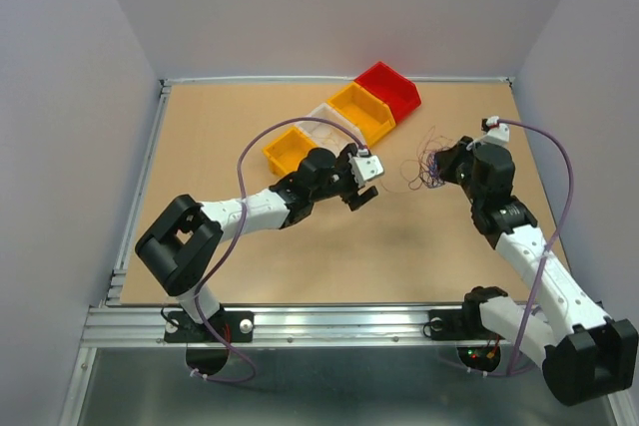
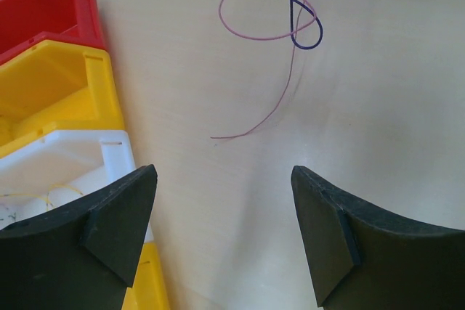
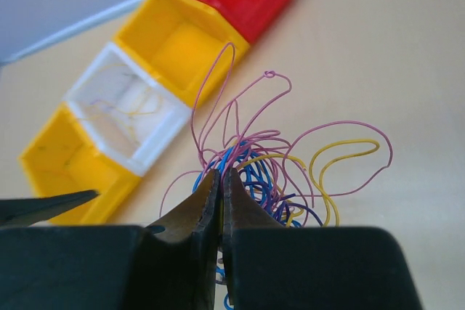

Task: Untangle the cables

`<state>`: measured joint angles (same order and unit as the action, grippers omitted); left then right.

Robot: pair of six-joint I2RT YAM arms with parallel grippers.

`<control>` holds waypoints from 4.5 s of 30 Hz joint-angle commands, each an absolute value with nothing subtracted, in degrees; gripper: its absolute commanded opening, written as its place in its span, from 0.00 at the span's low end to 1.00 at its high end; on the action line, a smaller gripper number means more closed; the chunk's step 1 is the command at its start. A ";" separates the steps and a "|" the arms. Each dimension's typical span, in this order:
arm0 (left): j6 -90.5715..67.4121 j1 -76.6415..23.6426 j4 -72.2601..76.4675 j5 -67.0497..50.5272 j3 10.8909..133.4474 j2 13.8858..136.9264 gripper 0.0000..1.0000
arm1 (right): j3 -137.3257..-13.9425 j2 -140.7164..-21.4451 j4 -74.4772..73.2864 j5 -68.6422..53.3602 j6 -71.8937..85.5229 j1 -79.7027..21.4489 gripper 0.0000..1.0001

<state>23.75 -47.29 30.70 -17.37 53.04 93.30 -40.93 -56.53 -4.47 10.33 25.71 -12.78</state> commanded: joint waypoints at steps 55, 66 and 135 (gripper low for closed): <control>14.24 -45.26 46.59 -18.89 46.58 80.77 0.00 | -33.49 -23.31 4.57 8.83 24.71 -12.83 1.00; 14.24 -45.26 41.31 -23.64 48.69 77.70 0.00 | -32.96 -34.70 14.31 -27.48 16.35 -12.74 0.98; 4.12 -37.88 51.59 -48.87 50.80 91.67 0.26 | -43.42 -60.72 54.04 -40.78 31.10 -20.65 0.01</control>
